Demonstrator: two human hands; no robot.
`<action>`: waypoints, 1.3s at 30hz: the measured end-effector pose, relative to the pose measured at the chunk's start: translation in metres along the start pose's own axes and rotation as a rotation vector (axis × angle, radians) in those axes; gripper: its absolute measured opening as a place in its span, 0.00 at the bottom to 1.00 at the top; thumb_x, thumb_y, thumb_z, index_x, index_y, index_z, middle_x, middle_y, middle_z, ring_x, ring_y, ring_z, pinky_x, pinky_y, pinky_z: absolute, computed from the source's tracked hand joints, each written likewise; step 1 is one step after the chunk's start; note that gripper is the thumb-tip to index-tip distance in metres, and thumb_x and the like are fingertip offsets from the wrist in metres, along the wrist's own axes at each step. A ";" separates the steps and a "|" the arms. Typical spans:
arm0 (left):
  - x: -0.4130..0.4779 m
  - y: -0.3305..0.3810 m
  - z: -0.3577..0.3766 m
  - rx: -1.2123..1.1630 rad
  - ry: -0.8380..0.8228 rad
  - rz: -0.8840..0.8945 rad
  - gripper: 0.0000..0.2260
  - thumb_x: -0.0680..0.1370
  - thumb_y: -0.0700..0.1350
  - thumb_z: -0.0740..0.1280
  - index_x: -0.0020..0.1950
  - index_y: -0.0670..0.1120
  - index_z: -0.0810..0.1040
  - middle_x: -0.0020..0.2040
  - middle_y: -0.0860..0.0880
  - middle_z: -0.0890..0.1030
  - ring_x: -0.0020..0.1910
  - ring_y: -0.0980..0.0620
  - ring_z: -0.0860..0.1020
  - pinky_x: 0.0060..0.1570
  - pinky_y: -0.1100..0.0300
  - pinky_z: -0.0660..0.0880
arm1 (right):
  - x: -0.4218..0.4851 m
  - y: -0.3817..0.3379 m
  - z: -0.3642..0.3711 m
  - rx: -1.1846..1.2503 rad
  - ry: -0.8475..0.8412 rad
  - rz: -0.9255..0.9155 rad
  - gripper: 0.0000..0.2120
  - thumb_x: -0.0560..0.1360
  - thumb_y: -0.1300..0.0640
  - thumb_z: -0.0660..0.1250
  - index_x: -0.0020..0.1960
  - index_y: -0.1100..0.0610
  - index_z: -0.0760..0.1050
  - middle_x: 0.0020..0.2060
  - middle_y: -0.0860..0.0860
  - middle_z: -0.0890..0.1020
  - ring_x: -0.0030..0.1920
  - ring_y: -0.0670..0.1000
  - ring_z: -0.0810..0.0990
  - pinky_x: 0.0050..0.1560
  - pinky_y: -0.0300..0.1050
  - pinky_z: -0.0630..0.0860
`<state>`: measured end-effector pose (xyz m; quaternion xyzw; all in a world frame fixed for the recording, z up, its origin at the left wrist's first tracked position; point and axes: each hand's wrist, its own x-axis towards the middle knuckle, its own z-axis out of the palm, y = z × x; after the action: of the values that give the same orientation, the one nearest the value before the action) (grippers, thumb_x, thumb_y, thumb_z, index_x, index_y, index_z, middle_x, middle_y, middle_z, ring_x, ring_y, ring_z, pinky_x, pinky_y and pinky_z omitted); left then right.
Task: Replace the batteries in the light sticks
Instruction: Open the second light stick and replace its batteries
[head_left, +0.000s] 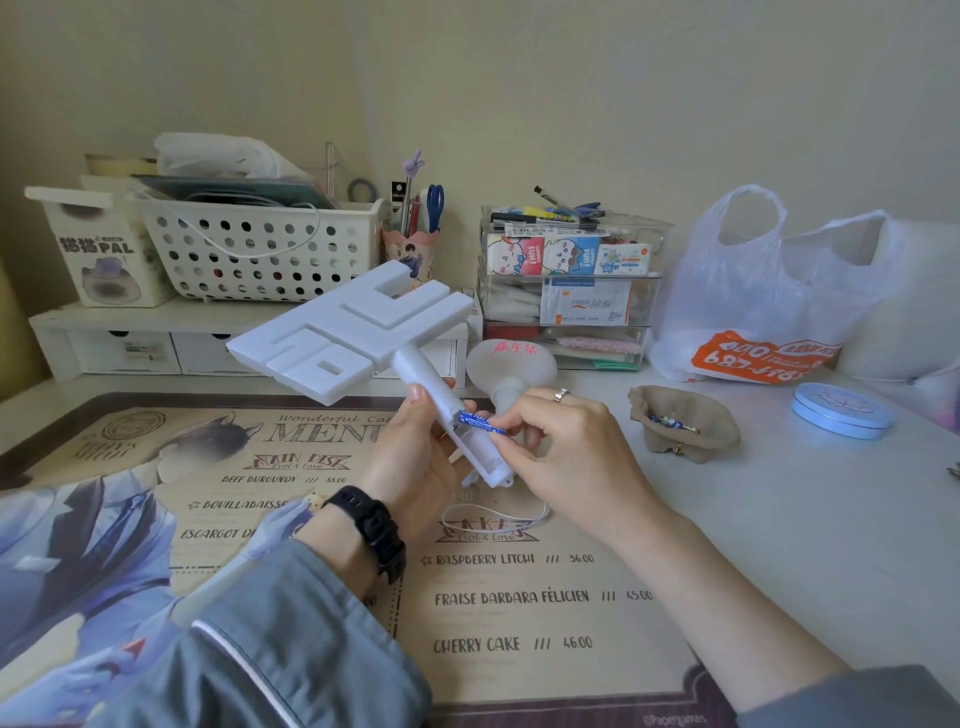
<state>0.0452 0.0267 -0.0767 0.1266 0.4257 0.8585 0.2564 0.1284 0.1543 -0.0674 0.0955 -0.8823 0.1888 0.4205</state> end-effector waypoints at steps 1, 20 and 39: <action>0.000 -0.001 0.000 0.000 -0.007 0.000 0.18 0.82 0.55 0.49 0.59 0.44 0.68 0.36 0.45 0.80 0.46 0.40 0.79 0.35 0.53 0.69 | 0.000 -0.001 0.001 -0.011 0.000 -0.010 0.02 0.69 0.62 0.72 0.41 0.56 0.81 0.33 0.39 0.71 0.34 0.41 0.68 0.34 0.41 0.71; -0.006 -0.006 0.007 0.055 -0.030 0.045 0.16 0.83 0.52 0.49 0.54 0.42 0.69 0.42 0.43 0.77 0.41 0.46 0.77 0.53 0.44 0.74 | 0.002 -0.003 0.005 -0.216 -0.131 -0.091 0.04 0.65 0.59 0.78 0.38 0.55 0.84 0.35 0.47 0.80 0.36 0.51 0.77 0.38 0.44 0.74; -0.009 -0.009 0.011 -0.172 0.029 -0.027 0.19 0.83 0.50 0.51 0.55 0.36 0.73 0.52 0.38 0.81 0.46 0.47 0.82 0.46 0.54 0.80 | 0.005 -0.014 0.006 -0.018 -0.068 0.255 0.07 0.76 0.56 0.66 0.44 0.50 0.83 0.38 0.49 0.80 0.39 0.49 0.78 0.40 0.49 0.76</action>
<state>0.0600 0.0337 -0.0777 0.0860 0.3557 0.8901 0.2717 0.1259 0.1391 -0.0637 -0.0147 -0.9027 0.2293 0.3637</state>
